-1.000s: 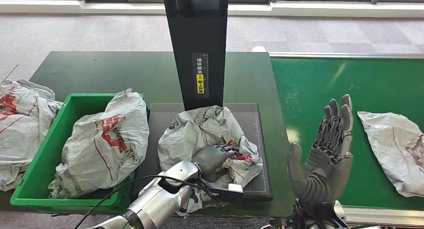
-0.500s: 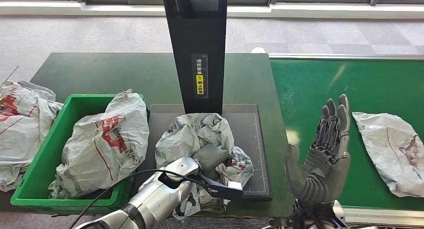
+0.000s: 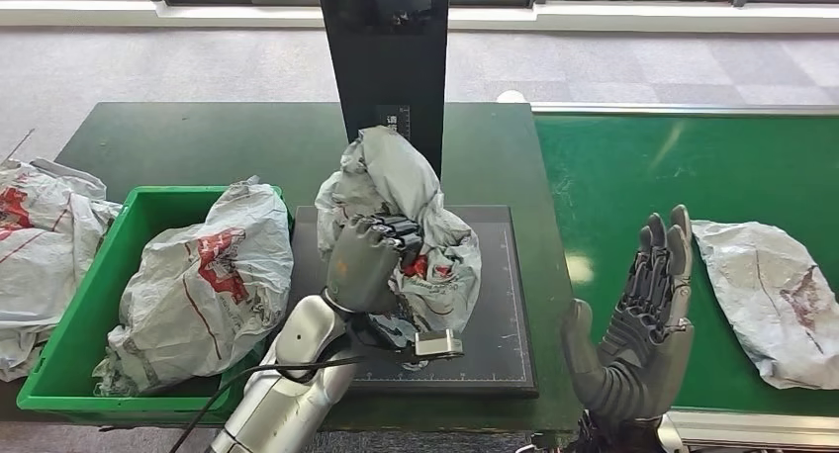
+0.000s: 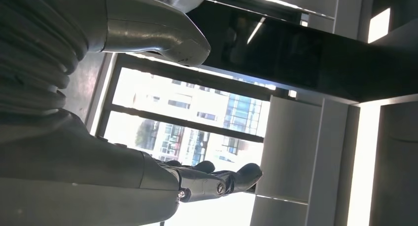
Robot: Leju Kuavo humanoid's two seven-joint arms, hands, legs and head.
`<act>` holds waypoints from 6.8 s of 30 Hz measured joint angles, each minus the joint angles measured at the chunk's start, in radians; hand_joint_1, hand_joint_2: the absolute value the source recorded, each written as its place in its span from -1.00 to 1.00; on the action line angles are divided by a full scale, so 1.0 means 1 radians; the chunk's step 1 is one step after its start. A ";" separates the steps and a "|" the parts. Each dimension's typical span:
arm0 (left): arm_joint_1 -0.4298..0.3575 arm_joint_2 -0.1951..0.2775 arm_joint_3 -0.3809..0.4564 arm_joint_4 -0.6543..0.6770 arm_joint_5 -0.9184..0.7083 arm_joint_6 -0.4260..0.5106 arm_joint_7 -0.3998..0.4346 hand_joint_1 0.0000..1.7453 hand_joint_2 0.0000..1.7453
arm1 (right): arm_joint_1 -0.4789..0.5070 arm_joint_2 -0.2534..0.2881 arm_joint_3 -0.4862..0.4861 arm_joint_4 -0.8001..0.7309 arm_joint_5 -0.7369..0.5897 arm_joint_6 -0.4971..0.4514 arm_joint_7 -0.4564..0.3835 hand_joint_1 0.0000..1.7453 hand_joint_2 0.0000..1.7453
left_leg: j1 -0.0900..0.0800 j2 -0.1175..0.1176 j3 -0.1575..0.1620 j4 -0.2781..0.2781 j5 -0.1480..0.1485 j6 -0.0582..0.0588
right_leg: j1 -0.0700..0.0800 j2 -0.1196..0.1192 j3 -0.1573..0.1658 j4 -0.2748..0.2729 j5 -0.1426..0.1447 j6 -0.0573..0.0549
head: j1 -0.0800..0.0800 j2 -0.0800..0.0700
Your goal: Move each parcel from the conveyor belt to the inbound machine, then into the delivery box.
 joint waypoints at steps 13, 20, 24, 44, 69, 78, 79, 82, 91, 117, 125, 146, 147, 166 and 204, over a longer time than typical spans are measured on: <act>0.130 0.049 0.079 -0.460 -0.059 0.067 -0.041 1.00 1.00 | -0.007 0.000 0.002 0.000 -0.032 0.016 0.000 -1.00 1.00 | 0.000 0.000 -0.001 0.000 0.000 0.000 | 0.000 -0.001 0.000 0.000 0.000 0.000 | 0.000 0.000; 0.139 0.057 0.120 -0.560 -0.107 0.067 -0.030 1.00 1.00 | -0.012 0.000 0.003 0.000 -0.045 0.024 0.000 -1.00 1.00 | 0.000 0.000 -0.001 0.000 0.000 0.000 | 0.000 -0.001 -0.001 0.000 0.000 0.000 | 0.000 0.000; 0.083 0.086 0.190 -0.599 -0.132 0.056 0.049 1.00 1.00 | -0.024 0.000 0.003 0.000 -0.058 0.041 0.000 -1.00 1.00 | 0.000 0.000 -0.001 0.000 0.001 -0.001 | 0.001 -0.001 -0.001 0.000 0.000 0.000 | 0.000 0.000; -0.272 0.323 0.509 -0.368 -0.273 -0.304 0.288 1.00 1.00 | -0.059 0.000 0.003 0.015 -0.075 0.110 0.000 -1.00 1.00 | 0.001 0.000 -0.002 0.000 0.006 -0.007 | 0.003 0.001 -0.004 0.001 0.004 -0.006 | 0.000 0.000; -0.510 0.473 0.304 0.646 -0.280 -0.767 0.284 1.00 1.00 | -0.100 0.001 0.003 0.070 -0.051 0.114 0.001 -1.00 1.00 | 0.002 0.008 -0.004 0.000 0.007 -0.008 | 0.004 0.009 -0.009 0.002 0.008 -0.008 | 0.000 0.000; -0.527 0.550 0.283 0.753 -0.280 -0.869 0.167 1.00 1.00 | -0.124 0.001 0.003 0.100 -0.070 0.111 0.002 -1.00 1.00 | 0.002 0.008 -0.004 -0.001 0.008 -0.009 | 0.005 0.009 -0.010 0.003 0.007 -0.009 | 0.000 0.000; -0.532 0.556 0.281 0.762 -0.280 -0.879 0.161 1.00 1.00 | -0.129 0.001 0.003 0.105 -0.072 0.112 0.002 -1.00 1.00 | 0.002 0.008 -0.004 -0.001 0.008 -0.009 | 0.005 0.008 -0.010 0.003 0.007 -0.009 | 0.000 0.000; -0.544 0.567 0.273 0.782 -0.280 -0.894 0.149 1.00 1.00 | -0.136 0.001 0.003 0.116 -0.074 0.115 0.002 -1.00 1.00 | 0.002 0.008 -0.004 -0.001 0.008 -0.009 | 0.005 0.008 -0.010 0.003 0.007 -0.009 | 0.000 0.000; -0.558 0.578 0.265 0.821 -0.280 -0.890 0.149 -1.00 0.50 | -0.141 0.001 0.003 0.133 -0.073 0.113 0.002 -1.00 1.00 | 0.002 0.008 -0.004 -0.001 0.008 -0.010 | 0.005 0.008 -0.010 0.003 0.008 -0.009 | 0.000 0.000; -0.170 0.345 0.438 -0.046 -0.280 -0.239 0.418 -1.00 -1.00 | -0.074 0.010 0.002 0.107 -0.015 0.050 0.000 -1.00 1.00 | 0.001 0.007 -0.007 -0.001 0.007 -0.009 | 0.004 0.007 -0.012 0.002 0.007 -0.008 | 0.000 0.000; -0.119 0.394 0.296 -0.076 -0.280 -0.565 0.556 -1.00 -1.00 | -0.041 -0.001 0.002 0.080 -0.033 0.032 0.000 -1.00 1.00 | 0.001 0.007 -0.007 -0.001 0.007 -0.009 | 0.004 0.007 -0.012 0.002 0.007 -0.008 | 0.000 0.000; -0.222 0.636 0.051 0.071 -0.281 -0.633 0.920 -1.00 -1.00 | -0.045 -0.004 0.002 0.080 -0.005 0.068 0.000 -1.00 1.00 | 0.003 0.008 -0.008 -0.001 0.008 -0.010 | 0.005 0.008 -0.012 0.003 0.008 -0.010 | 0.000 0.000; -0.223 0.638 0.050 0.072 -0.281 -0.633 0.921 -1.00 -1.00 | -0.045 -0.004 0.002 0.080 -0.005 0.068 0.000 -1.00 1.00 | 0.003 0.008 -0.008 -0.001 0.008 -0.010 | 0.005 0.008 -0.012 0.003 0.008 -0.010 | 0.000 0.000; 0.092 1.174 0.380 -0.274 -0.281 -0.748 0.970 -1.00 -1.00 | -0.038 -0.004 0.002 0.080 0.022 0.046 0.000 -1.00 1.00 | 0.009 0.009 -0.007 -0.002 0.005 -0.017 | 0.009 0.008 -0.015 0.003 0.003 -0.018 | 0.000 0.000; 0.644 0.802 0.471 -0.851 -0.088 -1.059 0.264 -1.00 -1.00 | -0.053 -0.056 0.002 0.074 -0.068 0.029 0.001 -1.00 1.00 | 0.006 0.016 -0.001 -0.002 -0.003 -0.016 | 0.006 0.015 -0.012 0.004 -0.002 -0.015 | 0.000 0.000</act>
